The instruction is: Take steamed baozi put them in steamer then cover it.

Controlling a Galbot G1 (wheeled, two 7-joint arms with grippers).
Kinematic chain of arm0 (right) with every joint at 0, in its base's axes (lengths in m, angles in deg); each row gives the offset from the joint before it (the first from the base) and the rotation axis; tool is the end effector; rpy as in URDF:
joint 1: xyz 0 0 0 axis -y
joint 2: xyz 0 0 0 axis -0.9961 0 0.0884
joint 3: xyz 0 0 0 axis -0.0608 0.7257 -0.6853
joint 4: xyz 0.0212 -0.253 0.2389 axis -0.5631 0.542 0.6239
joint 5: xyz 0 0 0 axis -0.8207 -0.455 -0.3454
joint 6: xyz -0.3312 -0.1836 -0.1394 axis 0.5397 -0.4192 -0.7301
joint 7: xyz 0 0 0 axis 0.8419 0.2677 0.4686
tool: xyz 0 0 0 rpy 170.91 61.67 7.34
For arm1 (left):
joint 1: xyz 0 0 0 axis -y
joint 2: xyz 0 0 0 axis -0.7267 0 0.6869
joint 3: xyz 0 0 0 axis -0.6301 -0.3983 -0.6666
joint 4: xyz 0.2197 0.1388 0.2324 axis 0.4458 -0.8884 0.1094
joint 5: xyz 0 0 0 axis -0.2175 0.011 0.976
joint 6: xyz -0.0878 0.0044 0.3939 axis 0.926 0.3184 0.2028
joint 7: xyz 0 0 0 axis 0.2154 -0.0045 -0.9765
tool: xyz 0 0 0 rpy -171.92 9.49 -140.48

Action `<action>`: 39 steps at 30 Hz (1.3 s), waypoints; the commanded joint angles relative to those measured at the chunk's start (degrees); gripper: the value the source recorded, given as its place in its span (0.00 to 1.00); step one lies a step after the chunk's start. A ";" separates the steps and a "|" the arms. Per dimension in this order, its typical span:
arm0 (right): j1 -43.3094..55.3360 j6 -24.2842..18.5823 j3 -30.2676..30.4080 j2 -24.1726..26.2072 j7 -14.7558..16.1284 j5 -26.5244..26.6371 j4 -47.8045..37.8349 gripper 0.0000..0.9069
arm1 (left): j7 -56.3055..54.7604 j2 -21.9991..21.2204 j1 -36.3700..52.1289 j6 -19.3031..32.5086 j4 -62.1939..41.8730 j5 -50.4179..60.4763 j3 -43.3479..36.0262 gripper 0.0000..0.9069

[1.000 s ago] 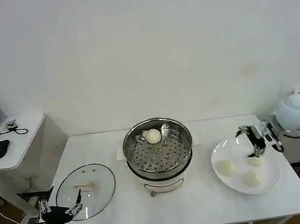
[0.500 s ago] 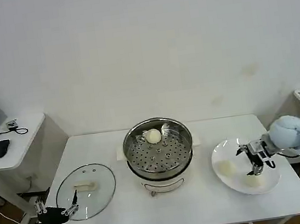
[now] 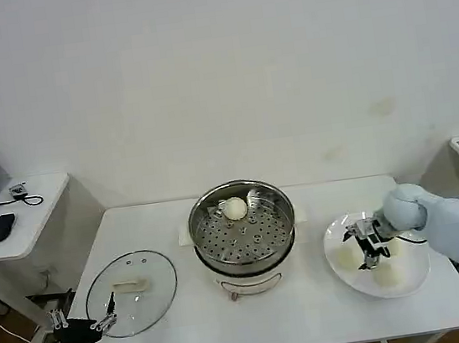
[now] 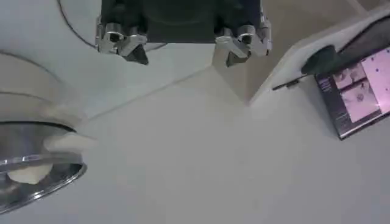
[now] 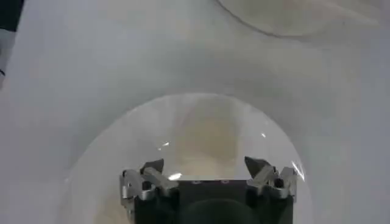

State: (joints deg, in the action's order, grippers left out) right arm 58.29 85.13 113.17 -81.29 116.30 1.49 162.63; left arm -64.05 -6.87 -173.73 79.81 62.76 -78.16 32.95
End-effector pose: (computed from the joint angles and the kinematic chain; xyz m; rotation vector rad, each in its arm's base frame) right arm 0.5204 -0.1261 -0.2642 1.3505 -1.3771 1.4517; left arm 0.1994 0.1440 -0.2768 0.0667 -2.8273 -0.6520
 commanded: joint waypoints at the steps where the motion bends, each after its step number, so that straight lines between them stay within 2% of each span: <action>1: -0.25 0.40 0.31 -3.14 0.38 -1.15 -2.59 0.89 | 0.02 -0.03 0.02 0.02 -0.06 0.02 0.05 1.00; 2: -0.26 1.23 0.31 -3.05 0.37 -1.28 -2.31 0.81 | 0.01 -0.07 0.04 0.00 -0.07 0.01 0.05 1.00; 5: -0.04 1.72 0.26 -2.96 0.50 -1.50 -2.23 0.76 | 0.01 -0.13 0.02 0.01 -0.08 0.02 0.10 1.00; 9: 0.46 2.09 0.37 -2.20 1.31 -1.93 -1.73 0.63 | -0.06 -0.22 0.01 0.01 -0.11 0.01 0.11 1.00; 12: 1.09 2.33 0.54 -1.13 1.82 -1.72 -0.77 0.60 | -0.06 -0.35 -0.10 0.01 -0.01 -0.02 0.14 1.00; 19: 6.88 3.18 2.48 3.93 3.00 1.42 3.55 0.60 | -0.05 -0.40 -0.32 0.00 0.34 -0.05 0.13 1.00; 24: 14.31 6.22 2.59 7.24 1.77 5.54 6.61 0.60 | 0.02 -0.09 -0.03 -0.11 0.39 -0.15 -0.11 1.00; 28: 21.74 7.23 6.35 7.68 1.73 8.62 8.16 0.61 | 0.05 0.09 0.38 -0.12 0.28 -0.16 -0.57 1.00; 33: 34.29 9.69 14.40 4.54 1.80 14.56 10.42 0.61 | 0.15 0.68 1.01 -0.15 0.15 -0.21 -0.81 1.00; 39: 43.03 13.97 21.77 -4.89 0.10 23.74 10.91 0.62 | 0.20 0.71 2.03 -0.33 0.00 -0.20 -1.27 1.00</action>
State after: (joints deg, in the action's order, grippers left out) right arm 85.42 94.35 124.95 -78.83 117.50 13.84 171.26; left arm -63.88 -6.20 -172.13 79.52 62.76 -78.37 31.81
